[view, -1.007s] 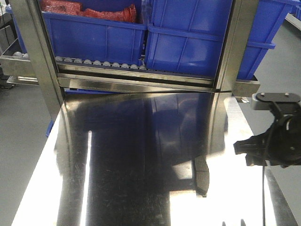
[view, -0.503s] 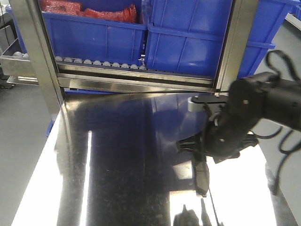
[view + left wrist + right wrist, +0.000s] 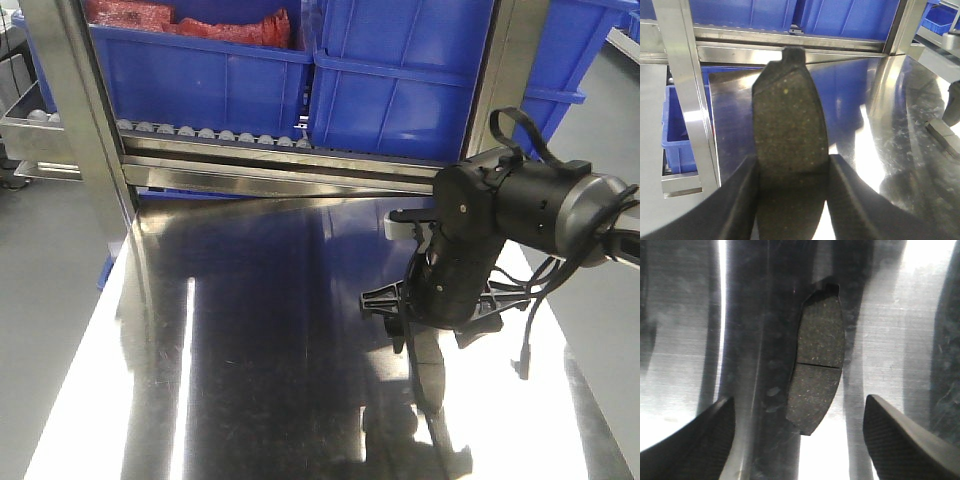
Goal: Move and align brake pads A on conveyor
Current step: 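Lower the right gripper and close it on the brake pad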
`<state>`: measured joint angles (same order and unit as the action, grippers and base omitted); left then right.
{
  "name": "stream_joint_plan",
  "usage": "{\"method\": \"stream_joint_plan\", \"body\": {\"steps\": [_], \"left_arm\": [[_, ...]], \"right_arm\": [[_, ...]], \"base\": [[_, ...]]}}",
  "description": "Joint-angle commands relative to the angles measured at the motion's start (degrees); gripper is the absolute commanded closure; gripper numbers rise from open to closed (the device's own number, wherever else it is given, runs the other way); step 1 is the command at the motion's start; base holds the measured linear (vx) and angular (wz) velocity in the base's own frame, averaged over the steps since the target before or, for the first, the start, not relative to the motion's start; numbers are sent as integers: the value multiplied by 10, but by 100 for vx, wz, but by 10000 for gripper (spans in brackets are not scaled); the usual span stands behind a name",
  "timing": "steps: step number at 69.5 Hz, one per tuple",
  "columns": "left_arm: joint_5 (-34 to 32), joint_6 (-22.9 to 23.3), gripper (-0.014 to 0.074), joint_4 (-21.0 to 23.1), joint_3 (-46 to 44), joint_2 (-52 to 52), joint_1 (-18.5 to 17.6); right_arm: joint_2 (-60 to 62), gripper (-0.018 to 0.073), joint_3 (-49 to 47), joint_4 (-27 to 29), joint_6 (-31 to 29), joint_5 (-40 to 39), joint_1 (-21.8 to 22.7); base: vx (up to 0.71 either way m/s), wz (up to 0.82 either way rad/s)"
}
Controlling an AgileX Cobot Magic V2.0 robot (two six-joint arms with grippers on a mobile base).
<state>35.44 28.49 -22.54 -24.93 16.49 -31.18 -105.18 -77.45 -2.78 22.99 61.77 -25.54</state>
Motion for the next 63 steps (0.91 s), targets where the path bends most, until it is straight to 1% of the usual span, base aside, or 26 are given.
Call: {"method": "stream_joint_plan", "body": {"steps": [1,4,30,39,44,63], "left_arm": [[-48,6,603,-13,-17,3,-2],[-48,6,603,-13,-17,3,-2],[-48,6,603,-13,-17,3,-2],[-48,6,603,-13,-17,3,-2],[-48,6,603,-13,-17,3,-2],[-48,6,603,-13,-17,3,-2]], "right_arm": [[13,29,-18,-23,12,5,4],[7,29,-18,-30,13,7,4],[-37,29,-18,-32,18,-1,6],[-39,29,-18,-12,19,-14,25],[-39,29,-18,-5,7,-15,31],[-39,34,-18,20,0,-45,33]], "base": [[0,0],[0,0],[0,0],[0,0],[0,0],[0,0]]}}
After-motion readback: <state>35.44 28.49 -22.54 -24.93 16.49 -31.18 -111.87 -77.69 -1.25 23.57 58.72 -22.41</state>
